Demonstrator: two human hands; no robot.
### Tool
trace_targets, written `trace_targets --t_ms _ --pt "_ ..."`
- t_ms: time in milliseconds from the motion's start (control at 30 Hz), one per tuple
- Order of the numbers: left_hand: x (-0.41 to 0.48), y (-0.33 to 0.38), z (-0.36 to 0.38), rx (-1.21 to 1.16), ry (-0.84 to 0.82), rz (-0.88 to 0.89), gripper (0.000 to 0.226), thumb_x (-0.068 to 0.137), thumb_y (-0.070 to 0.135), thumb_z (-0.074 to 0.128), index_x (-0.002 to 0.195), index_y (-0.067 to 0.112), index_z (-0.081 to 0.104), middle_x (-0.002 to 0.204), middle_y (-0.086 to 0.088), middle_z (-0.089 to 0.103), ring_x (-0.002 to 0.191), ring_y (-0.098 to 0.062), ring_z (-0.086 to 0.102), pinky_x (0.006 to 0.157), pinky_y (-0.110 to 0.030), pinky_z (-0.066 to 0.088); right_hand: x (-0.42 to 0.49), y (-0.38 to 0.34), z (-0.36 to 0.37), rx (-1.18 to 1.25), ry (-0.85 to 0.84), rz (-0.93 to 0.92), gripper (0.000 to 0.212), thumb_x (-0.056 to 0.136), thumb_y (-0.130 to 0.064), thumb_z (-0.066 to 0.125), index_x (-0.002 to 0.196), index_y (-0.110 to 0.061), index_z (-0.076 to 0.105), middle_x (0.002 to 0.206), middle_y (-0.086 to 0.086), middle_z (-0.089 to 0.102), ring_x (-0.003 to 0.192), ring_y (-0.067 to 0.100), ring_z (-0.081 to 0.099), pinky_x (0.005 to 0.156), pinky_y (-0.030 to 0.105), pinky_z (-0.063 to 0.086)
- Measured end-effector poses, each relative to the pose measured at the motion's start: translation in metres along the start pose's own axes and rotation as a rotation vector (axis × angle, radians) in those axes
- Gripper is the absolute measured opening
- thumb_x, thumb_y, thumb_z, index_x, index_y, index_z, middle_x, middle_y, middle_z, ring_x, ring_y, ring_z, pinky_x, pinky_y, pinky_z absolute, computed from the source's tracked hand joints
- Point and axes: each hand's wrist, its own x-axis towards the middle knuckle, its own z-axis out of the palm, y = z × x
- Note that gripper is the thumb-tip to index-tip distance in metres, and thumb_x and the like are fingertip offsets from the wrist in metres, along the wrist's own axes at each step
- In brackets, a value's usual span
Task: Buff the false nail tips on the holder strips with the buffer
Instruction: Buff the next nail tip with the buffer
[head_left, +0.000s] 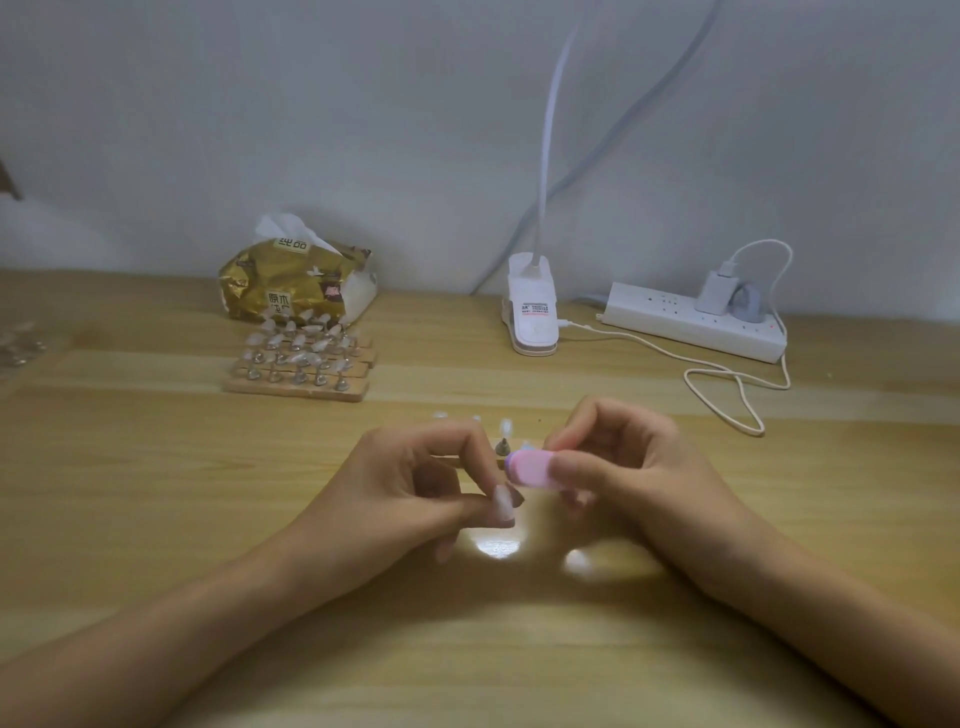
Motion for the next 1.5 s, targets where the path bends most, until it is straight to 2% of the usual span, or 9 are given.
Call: trace_targets --t_ms 167,267,433,567,900,1067,1200,1333,1500 --pt "0.0012 0.0 -0.0003 0.022 0.01 0.013 0.012 0.07 0.028 0.073 0.071 0.019 0.065 0.06 0.008 0.063 0.039 -0.009 0.052 0.047 -0.015 0.04 -0.0036 0.0015 0.0081 0.027 -0.133 -0.004 0.018 0.075 -0.002 0.078 0.074 -0.017 0.068 0.077 0.004 0.071 0.057 0.011 0.063 0.056 0.018 0.052" --pt "0.0006 0.0002 -0.0005 0.012 0.021 -0.008 0.016 0.07 0.03 0.078 0.069 0.02 0.065 0.065 0.003 0.067 0.041 -0.011 0.052 0.049 -0.016 0.041 -0.0001 0.0002 0.0013 0.017 -0.021 0.009 0.013 0.073 -0.007 0.077 0.07 -0.016 0.067 0.075 0.005 0.07 0.056 0.01 0.06 0.054 0.017 0.05" --pt "0.0005 -0.003 -0.0004 0.035 -0.004 -0.002 0.01 0.071 0.032 0.073 0.072 0.024 0.067 0.055 -0.001 0.062 0.04 -0.012 0.052 0.049 -0.017 0.04 -0.0026 -0.0016 0.0046 0.03 -0.133 0.005 0.016 0.073 -0.007 0.081 0.074 -0.016 0.068 0.076 0.003 0.071 0.057 0.01 0.063 0.056 0.016 0.051" --pt "0.0 -0.0006 0.0 0.023 -0.01 0.004 0.012 0.074 0.026 0.078 0.07 0.025 0.067 0.072 0.001 0.072 0.042 -0.011 0.053 0.05 -0.018 0.045 -0.0014 -0.0024 -0.0009 0.028 -0.001 -0.003 0.02 0.072 -0.004 0.083 0.07 -0.017 0.067 0.074 0.004 0.07 0.055 0.009 0.059 0.053 0.016 0.05" --pt "0.0007 0.0003 0.0006 0.018 0.005 0.002 0.014 0.071 0.028 0.077 0.07 0.02 0.066 0.063 -0.001 0.067 0.04 -0.012 0.052 0.048 -0.018 0.042 -0.0026 -0.0029 0.0018 0.056 -0.09 -0.007 0.02 0.074 -0.005 0.082 0.072 -0.02 0.07 0.076 0.002 0.07 0.057 0.009 0.062 0.055 0.017 0.051" --pt "0.0011 -0.0007 -0.001 0.054 0.026 0.002 0.016 0.073 0.021 0.08 0.07 0.018 0.065 0.059 0.008 0.062 0.039 -0.01 0.052 0.048 -0.015 0.04 -0.0022 -0.0005 0.0037 -0.026 -0.062 0.016 0.01 0.075 -0.005 0.073 0.077 -0.005 0.063 0.077 0.005 0.072 0.058 0.01 0.062 0.056 0.017 0.051" --pt "0.0015 -0.0018 0.0 0.037 0.014 0.004 0.014 0.07 0.027 0.08 0.069 0.023 0.066 0.06 -0.003 0.062 0.039 -0.014 0.052 0.048 -0.016 0.04 -0.0036 -0.0022 0.0024 0.047 -0.076 -0.008 0.015 0.072 -0.008 0.08 0.073 -0.017 0.069 0.077 0.003 0.071 0.058 0.01 0.062 0.055 0.017 0.052" --pt "-0.0001 -0.0027 -0.0009 0.044 -0.008 0.0 0.013 0.069 0.036 0.077 0.069 0.028 0.067 0.059 -0.022 0.06 0.04 -0.017 0.052 0.049 -0.018 0.04 -0.0016 0.0019 0.0055 -0.011 -0.101 0.028 0.01 0.076 -0.005 0.072 0.078 -0.004 0.062 0.077 0.006 0.071 0.059 0.012 0.063 0.056 0.019 0.053" --pt "0.0008 -0.0021 -0.0005 0.02 0.001 0.003 0.013 0.069 0.033 0.075 0.07 0.024 0.067 0.059 -0.013 0.063 0.039 -0.014 0.052 0.048 -0.018 0.041 -0.0043 -0.0002 0.0023 0.043 -0.068 0.006 0.013 0.074 -0.007 0.078 0.074 -0.013 0.066 0.077 0.006 0.071 0.059 0.012 0.062 0.055 0.019 0.052"
